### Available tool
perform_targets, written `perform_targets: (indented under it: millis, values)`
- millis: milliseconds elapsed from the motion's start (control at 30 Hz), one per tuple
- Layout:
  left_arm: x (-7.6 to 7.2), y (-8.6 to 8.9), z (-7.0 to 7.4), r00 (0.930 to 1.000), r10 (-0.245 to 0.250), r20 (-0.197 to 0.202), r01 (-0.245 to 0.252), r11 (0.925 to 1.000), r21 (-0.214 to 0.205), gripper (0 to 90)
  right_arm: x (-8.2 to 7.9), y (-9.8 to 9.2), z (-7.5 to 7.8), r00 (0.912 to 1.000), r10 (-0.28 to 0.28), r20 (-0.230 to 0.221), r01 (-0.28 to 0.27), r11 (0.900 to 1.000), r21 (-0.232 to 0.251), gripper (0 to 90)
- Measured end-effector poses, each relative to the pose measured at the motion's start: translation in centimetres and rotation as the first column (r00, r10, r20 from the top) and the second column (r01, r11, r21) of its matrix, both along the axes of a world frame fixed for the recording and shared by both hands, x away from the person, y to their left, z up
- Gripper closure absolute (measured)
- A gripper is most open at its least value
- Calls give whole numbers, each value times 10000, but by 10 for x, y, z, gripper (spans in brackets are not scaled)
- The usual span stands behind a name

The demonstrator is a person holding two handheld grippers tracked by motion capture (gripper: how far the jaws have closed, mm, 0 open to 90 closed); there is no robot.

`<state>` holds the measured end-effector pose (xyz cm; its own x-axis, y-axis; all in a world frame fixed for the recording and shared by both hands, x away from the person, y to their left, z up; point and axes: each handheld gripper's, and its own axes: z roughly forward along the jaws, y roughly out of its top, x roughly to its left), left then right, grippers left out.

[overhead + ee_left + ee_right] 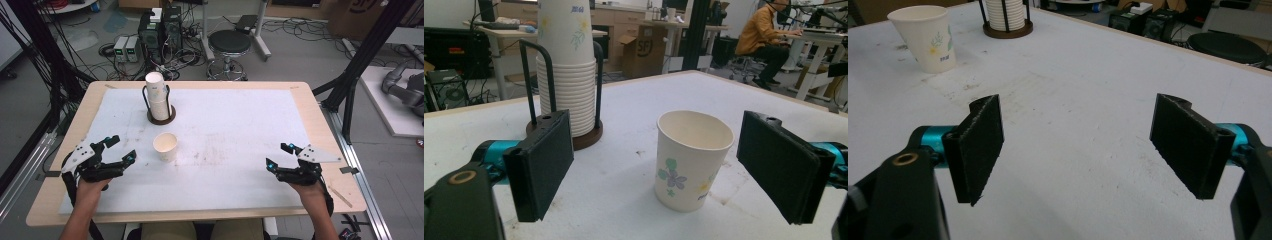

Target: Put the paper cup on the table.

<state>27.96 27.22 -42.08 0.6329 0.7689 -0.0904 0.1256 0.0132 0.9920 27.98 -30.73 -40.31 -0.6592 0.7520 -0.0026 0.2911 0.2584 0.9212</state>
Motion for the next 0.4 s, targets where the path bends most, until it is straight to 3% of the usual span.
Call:
perform_targets:
  millis: [400]
  values:
    - [1, -1, -1, 10000, 21, -24, -21, 10000, -9, 150, 0, -3, 0, 9999, -87, 64, 87, 10000, 16, 219]
